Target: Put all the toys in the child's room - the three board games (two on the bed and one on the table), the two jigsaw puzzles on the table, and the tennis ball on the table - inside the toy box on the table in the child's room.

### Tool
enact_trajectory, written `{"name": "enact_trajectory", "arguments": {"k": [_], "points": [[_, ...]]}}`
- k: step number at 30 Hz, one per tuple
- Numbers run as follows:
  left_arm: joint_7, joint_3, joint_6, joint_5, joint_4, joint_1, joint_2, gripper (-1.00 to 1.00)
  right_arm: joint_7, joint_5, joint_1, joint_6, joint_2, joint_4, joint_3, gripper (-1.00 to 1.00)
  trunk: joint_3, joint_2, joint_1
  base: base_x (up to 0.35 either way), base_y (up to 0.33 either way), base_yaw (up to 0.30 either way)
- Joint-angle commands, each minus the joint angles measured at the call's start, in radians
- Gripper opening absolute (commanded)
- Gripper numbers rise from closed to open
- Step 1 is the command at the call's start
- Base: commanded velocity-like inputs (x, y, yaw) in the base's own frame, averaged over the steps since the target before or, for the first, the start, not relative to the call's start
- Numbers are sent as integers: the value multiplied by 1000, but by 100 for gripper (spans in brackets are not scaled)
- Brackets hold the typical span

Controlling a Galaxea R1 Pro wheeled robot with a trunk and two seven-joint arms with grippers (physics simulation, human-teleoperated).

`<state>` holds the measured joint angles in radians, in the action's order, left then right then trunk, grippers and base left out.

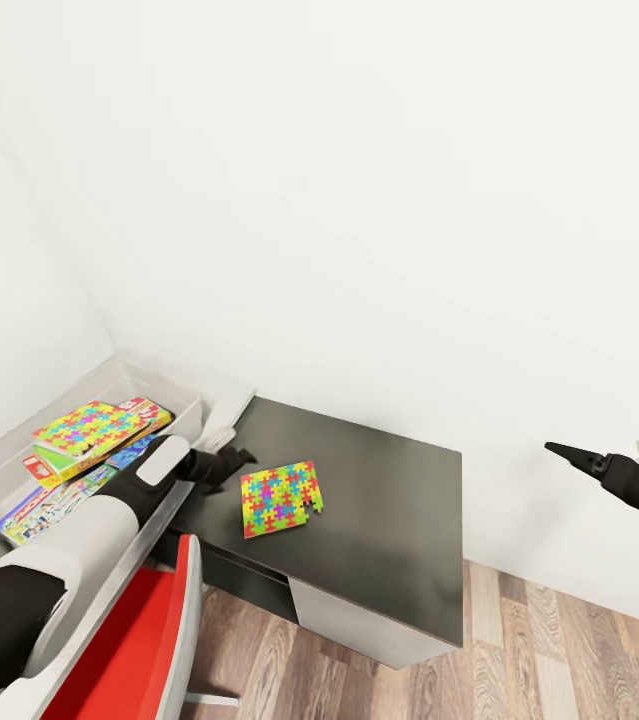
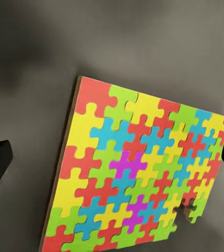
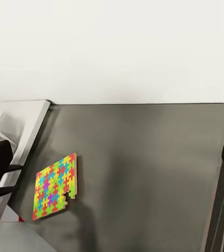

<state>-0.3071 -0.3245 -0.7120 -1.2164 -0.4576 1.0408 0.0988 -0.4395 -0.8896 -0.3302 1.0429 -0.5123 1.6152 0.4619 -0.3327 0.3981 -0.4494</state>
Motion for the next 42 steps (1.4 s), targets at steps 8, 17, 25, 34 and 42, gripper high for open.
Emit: {"name": "enact_trajectory", "arguments": {"k": [8,17,25,34,42], "points": [[41,-9,33,28,1,-4,3,100,-10,8,0,4,0,0,20,100,-2,2,-1,0,0,0],[142,-5,81,127,80,-5,0,100,-11,8,0,4,0,0,35,100,-2,2,-1,0,0,0],[178,-6,106,139,106,-7,-3,100,-11,8,0,4,0,0,36,100,-2,2,-1,0,0,0],[194,-7,111,141,119,-8,-11,100,-12,8,0,4,0,0,37,100,-2,2,-1,0,0,-6],[196,-6,111,137,122,-8,-12,100,-11,8,0,4,-1,0,37,100,-2,2,-1,0,0,-144]]}}
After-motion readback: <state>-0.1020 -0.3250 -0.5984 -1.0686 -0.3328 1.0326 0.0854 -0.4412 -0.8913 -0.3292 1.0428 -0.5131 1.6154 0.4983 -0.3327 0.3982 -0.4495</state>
